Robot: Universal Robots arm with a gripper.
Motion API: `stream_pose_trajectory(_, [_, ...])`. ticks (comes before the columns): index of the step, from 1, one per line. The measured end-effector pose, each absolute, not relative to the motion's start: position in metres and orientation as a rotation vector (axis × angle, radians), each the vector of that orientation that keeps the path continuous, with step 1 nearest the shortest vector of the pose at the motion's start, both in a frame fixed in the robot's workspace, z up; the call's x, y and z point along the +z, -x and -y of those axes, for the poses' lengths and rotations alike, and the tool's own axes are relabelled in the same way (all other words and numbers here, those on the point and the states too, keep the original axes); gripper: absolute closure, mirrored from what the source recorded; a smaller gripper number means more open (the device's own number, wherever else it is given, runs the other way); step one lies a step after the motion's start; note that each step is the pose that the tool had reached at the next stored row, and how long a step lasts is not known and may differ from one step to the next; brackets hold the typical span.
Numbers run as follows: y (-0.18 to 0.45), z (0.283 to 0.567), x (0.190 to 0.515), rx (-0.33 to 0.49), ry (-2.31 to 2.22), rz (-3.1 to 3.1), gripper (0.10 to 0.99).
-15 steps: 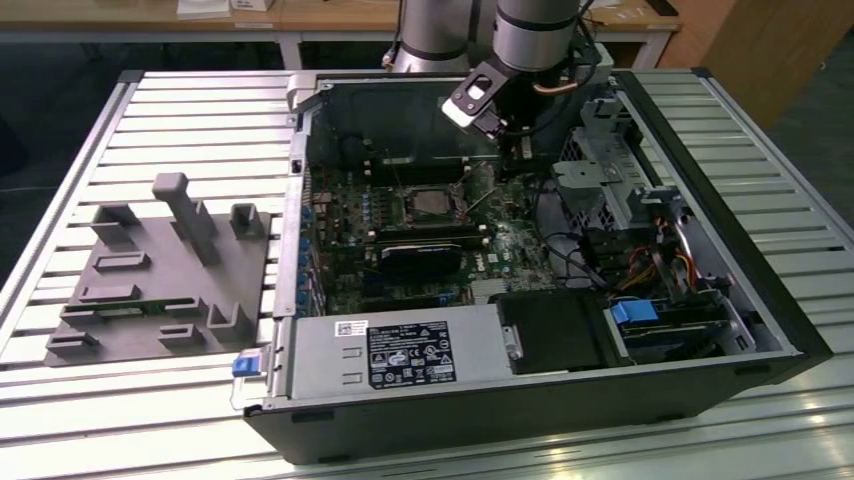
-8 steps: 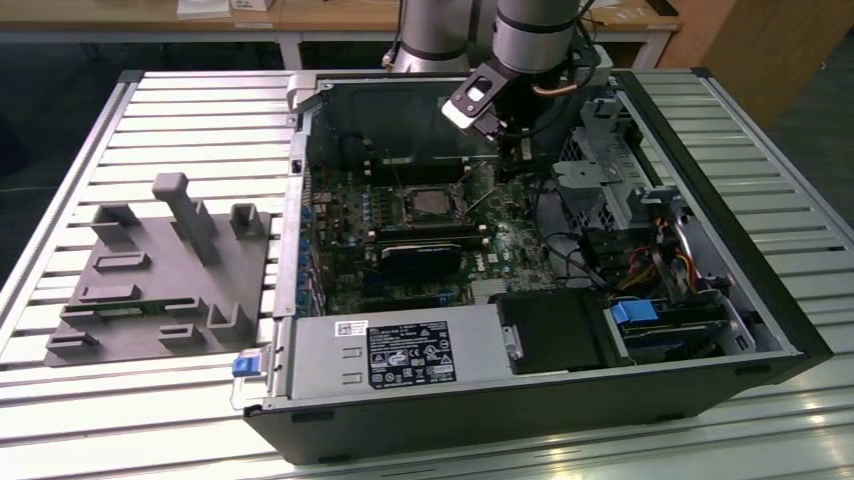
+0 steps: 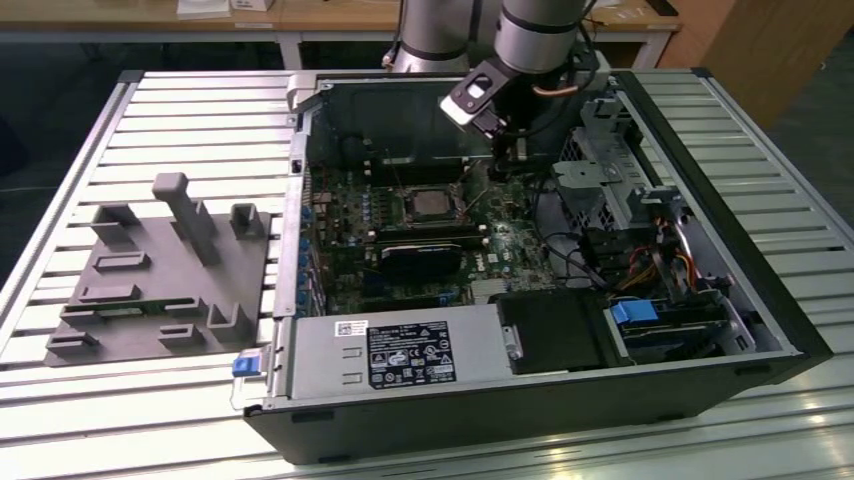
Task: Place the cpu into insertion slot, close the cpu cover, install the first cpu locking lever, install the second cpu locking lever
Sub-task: 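Close the cpu cover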
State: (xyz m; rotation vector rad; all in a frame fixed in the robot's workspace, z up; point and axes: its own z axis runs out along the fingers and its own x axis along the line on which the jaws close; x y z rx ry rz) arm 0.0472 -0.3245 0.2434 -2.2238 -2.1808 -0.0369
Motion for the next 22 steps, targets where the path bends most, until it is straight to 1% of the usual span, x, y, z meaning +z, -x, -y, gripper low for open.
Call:
stream_pose_trajectory(5, [-0.047,0.324,0.243,0.008,2.205,2.161,0.98])
stream_pose_trajectory(13, [-0.046,0.324,0.243,0.01,2.204,2.16,0.98])
stream_pose_trajectory(22, [-0.03,0.324,0.243,-0.003,2.21,2.165,0.98])
